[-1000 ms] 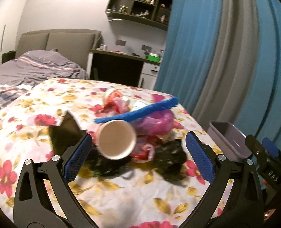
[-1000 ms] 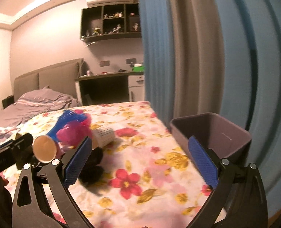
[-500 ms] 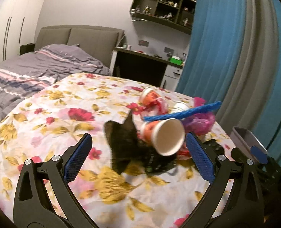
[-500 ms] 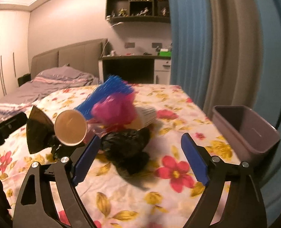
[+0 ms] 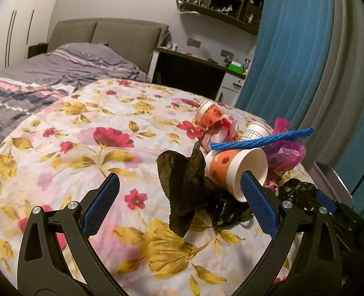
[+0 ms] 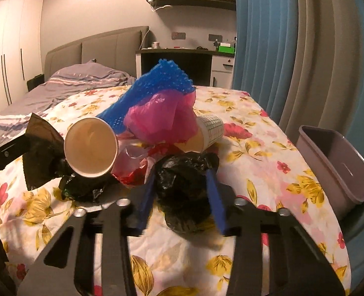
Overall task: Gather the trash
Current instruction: 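Grasp a black plastic bag with each tool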
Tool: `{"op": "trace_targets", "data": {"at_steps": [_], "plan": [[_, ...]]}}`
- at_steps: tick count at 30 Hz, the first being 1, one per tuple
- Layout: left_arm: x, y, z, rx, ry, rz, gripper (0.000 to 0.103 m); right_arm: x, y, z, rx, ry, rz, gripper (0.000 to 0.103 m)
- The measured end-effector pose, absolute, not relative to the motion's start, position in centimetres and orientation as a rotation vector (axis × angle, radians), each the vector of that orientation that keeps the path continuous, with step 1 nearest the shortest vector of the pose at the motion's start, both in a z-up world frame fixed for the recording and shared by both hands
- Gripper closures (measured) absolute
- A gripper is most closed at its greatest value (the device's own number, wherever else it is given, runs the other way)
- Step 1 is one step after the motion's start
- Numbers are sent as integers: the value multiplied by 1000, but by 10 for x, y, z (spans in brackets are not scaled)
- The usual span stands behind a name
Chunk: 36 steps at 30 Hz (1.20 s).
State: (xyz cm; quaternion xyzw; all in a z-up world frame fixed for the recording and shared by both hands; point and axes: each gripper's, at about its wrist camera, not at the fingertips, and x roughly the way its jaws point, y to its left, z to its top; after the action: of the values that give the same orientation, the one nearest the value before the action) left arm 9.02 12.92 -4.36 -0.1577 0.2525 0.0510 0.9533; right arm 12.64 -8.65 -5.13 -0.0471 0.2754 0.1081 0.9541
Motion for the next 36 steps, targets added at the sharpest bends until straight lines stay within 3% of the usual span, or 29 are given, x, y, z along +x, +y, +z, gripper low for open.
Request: {"op": "trace_targets", "data": {"at_steps": [2, 4, 7, 9, 14, 36], "plan": [[97, 132, -48, -337, 534, 92, 13, 127, -89, -51, -84, 564, 228, 74], [104, 135, -52, -351, 565, 81, 23, 126, -90, -51, -83, 561, 231, 87], [113, 138, -60, -383, 610, 44, 44, 123, -93, -50, -84, 554, 241, 95], [117, 137, -63, -395, 633, 22, 68, 121, -97, -49, -77, 544, 245, 95], [115, 132, -65, -398, 630, -4, 99, 113, -108, -45, -54, 523, 247, 99], [34, 123, 24, -333, 346, 46, 102, 65, -153, -11, 29, 400, 219, 100]]}}
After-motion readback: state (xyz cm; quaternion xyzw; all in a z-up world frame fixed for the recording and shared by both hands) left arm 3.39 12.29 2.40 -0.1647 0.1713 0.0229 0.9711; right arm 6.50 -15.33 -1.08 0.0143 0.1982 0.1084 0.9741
